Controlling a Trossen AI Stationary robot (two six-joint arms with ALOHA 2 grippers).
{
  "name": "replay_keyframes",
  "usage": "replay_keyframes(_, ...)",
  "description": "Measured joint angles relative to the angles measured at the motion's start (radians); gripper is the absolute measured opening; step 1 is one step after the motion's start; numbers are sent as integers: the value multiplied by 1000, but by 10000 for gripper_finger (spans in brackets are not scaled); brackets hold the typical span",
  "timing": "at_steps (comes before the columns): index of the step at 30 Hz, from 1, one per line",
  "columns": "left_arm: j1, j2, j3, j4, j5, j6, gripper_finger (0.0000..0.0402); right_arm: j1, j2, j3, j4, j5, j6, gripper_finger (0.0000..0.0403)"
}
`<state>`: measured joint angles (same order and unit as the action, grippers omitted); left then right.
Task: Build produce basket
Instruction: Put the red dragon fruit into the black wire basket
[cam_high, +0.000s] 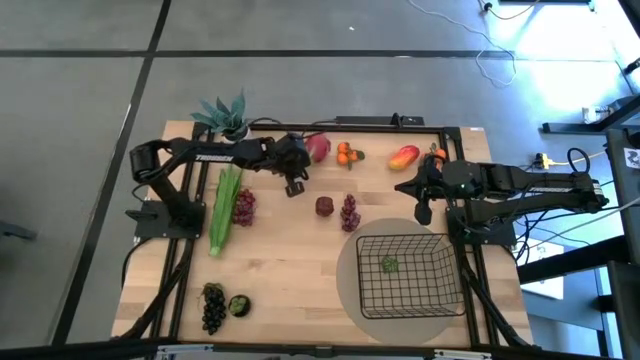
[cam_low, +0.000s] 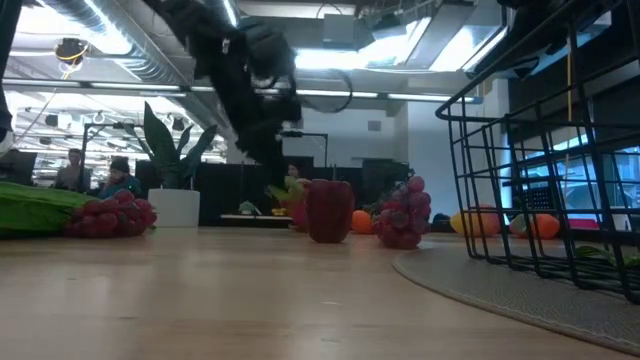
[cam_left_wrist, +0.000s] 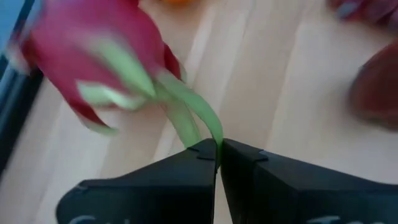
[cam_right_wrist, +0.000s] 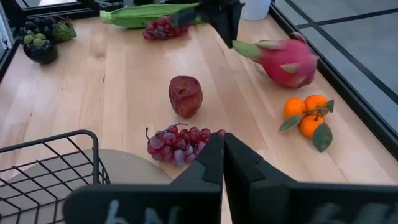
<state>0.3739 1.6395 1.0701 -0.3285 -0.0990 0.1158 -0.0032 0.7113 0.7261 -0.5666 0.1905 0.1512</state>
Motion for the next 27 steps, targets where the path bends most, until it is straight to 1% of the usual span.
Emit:
replay_keyframes(5,-17,0,126,-120,0,2,0,0,0,0,1,-1,21,0)
replay_keyframes(8,-29,0,198,-176,-8,29,0,0,0,0,1,-7,24,0)
replay_keyframes(15,-72,0,416,-349,-56,95,0,0,0,0,26,-61,-4,0)
replay_keyframes(21,-140,0,602,-469,-74,99,0,0,-1,0,62,-61,-33,0)
replay_keyframes(24,-190,0,683,-498,-74,97,0,1,-2,0,70,-62,-56,0)
replay_keyframes(27,-244,0,751,-502,-73,63,0,1,-2,23,67,-63,-90,0)
